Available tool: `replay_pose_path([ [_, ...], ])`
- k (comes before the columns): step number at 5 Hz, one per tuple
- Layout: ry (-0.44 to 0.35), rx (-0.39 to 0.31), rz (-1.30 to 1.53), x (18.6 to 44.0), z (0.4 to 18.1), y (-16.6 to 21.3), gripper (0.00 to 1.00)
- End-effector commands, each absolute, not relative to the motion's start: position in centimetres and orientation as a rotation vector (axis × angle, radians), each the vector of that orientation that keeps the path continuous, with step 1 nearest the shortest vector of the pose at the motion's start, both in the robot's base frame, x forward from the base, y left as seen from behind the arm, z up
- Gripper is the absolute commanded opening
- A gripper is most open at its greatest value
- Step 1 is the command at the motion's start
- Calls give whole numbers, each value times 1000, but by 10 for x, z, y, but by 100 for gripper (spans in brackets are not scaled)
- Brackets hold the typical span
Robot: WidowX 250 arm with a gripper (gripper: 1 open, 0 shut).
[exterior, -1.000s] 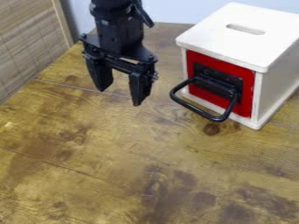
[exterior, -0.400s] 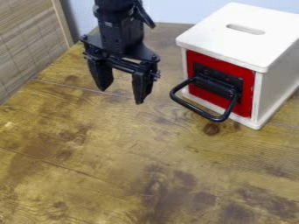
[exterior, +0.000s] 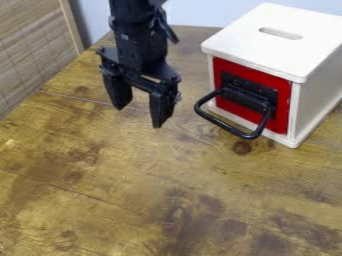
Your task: Close the drawer
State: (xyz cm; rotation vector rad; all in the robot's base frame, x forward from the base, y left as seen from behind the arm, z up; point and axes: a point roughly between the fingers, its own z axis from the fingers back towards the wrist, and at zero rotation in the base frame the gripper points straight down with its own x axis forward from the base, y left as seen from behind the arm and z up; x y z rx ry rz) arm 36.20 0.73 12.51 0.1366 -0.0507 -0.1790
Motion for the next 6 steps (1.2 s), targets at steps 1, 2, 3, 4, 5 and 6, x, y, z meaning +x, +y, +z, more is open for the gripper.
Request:
replay_pose_path([
  [1,-164,147,-233,358,169,6,100],
  [2,-183,150,-273,362,163,-2,100],
  [3,-185,148,-320,362,158,-7,100],
  [4,-191,151,-286,364,157,-4,100],
  [5,-193,154,-247,364,156,-1,100],
  [6,-193,156,-213,364,155,3,100],
])
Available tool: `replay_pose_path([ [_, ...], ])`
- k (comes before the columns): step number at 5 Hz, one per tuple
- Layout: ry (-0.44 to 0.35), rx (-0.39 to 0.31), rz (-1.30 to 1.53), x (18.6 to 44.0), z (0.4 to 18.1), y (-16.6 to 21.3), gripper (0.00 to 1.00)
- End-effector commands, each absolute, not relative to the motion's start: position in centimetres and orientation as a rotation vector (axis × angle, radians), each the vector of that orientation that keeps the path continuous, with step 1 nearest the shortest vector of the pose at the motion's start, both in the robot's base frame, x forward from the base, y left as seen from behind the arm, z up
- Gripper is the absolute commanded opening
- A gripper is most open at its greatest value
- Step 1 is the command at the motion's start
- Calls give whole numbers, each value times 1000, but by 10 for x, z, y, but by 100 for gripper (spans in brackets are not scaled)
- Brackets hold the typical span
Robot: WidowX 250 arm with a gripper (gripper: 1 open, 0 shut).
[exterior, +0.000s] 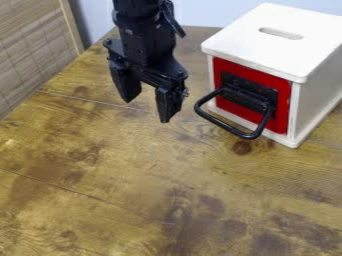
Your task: Close the drawer
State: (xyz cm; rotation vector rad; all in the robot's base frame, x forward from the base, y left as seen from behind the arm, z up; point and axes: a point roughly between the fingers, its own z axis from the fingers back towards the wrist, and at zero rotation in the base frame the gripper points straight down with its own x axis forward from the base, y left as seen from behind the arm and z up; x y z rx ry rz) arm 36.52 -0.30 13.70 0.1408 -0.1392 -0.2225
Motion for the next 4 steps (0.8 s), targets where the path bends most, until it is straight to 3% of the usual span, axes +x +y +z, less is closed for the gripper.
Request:
replay_pose_path([
  [1,-193,158,-175,357,154,2,100],
  [2,-203,163,-120,354,164,0,100],
  [4,-222,155,-214,364,164,-12,100],
])
